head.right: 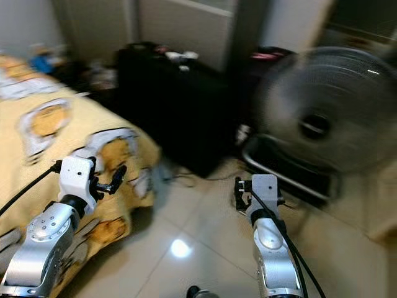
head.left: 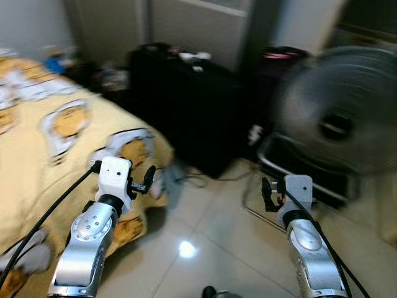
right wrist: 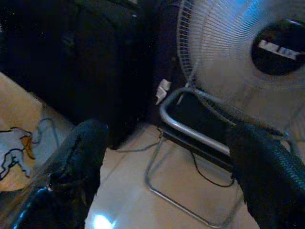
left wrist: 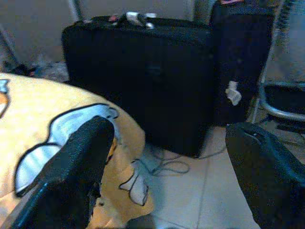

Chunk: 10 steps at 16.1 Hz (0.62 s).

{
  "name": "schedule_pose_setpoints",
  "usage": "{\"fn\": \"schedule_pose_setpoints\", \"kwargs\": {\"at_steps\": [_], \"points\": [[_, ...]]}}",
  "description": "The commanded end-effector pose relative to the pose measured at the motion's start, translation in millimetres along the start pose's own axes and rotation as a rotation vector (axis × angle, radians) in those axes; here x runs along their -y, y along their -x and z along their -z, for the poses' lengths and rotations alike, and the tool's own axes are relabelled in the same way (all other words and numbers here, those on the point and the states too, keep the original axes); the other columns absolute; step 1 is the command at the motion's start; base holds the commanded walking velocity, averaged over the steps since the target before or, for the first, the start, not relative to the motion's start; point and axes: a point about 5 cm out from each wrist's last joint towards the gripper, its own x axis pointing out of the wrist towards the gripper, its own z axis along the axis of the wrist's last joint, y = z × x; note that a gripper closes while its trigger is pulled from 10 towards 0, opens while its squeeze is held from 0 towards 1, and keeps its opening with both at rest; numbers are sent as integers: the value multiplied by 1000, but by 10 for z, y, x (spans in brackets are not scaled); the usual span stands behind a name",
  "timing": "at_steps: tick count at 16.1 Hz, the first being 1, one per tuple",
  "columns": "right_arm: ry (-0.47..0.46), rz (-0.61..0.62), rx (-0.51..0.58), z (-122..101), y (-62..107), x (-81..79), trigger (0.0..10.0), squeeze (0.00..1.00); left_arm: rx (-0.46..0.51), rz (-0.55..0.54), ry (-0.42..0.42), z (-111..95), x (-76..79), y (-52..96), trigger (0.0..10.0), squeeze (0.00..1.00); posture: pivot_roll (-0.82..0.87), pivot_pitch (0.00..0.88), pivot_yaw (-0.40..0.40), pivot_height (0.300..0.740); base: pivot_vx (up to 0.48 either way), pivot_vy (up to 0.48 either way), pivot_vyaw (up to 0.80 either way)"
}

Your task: Clean up the room

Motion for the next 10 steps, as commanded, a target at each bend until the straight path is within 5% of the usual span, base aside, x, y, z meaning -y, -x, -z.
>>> {"fn": "schedule_pose_setpoints", "kwargs": {"at_steps": [1, 5, 10], "points": [[1, -6, 6, -11, -1, -7, 10000, 0, 4, 4, 4, 4, -6, -8, 10000, 0, 131, 0, -35, 740, 0, 0, -800], [-6, -2, 4, -9, -6, -13, 10000, 0, -1, 16, 2, 8, -6, -6, 10000, 0, 133, 0, -32, 740, 0, 0, -800], [-8, -2, 4, -11, -12, -22, 10000, 0, 1, 27, -4, -1, -6, -14, 10000, 0, 135, 0, -29, 740, 259, 0, -800]]}}
